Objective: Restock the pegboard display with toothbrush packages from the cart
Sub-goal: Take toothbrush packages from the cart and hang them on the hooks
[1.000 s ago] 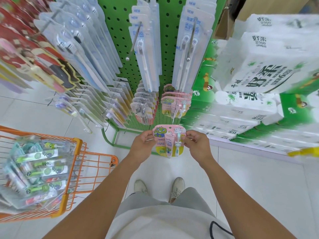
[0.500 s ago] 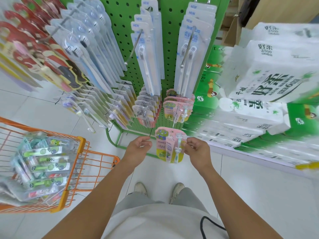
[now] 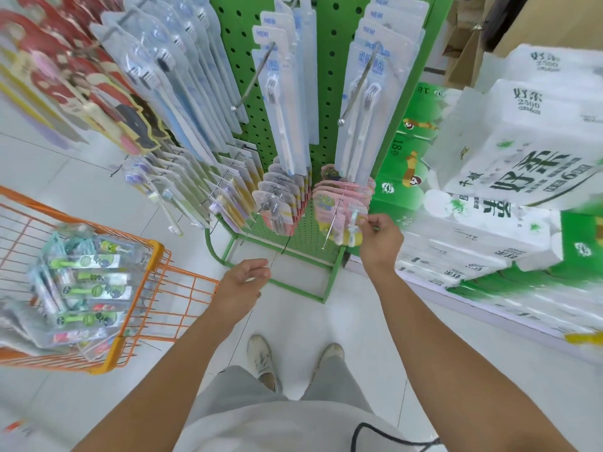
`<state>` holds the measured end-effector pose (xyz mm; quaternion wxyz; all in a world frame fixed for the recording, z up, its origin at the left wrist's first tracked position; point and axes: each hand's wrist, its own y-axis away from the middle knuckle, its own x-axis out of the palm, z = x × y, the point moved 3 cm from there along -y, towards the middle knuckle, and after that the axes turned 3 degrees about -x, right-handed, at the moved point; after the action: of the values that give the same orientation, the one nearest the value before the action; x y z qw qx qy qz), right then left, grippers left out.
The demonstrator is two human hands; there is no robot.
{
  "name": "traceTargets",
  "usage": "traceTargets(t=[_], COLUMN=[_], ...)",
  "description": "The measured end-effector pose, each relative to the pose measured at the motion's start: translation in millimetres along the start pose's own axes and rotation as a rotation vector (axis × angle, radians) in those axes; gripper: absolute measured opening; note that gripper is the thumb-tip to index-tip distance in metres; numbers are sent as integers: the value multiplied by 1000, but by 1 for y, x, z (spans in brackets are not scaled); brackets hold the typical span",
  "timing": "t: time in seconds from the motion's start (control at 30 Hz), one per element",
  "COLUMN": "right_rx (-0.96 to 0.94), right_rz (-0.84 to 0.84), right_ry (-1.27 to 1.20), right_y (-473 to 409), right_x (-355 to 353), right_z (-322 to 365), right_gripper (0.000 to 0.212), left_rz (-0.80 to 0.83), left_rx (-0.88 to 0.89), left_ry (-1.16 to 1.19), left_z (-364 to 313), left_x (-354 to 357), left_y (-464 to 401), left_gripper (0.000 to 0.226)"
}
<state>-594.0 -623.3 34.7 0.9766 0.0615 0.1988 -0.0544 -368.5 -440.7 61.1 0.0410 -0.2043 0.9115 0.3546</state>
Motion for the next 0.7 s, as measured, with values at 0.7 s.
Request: traceTargets(t=[0.7], right_rx=[45], right_rz=[1128], right_ry=[180], right_y=[307], right_x=[353], right_z=[146], right_gripper=[11], left_rz=[-735], left_rx=[-171], left_ry=[348], left_z=[141], left_x=[-414], left_y=[8], left_gripper=[10])
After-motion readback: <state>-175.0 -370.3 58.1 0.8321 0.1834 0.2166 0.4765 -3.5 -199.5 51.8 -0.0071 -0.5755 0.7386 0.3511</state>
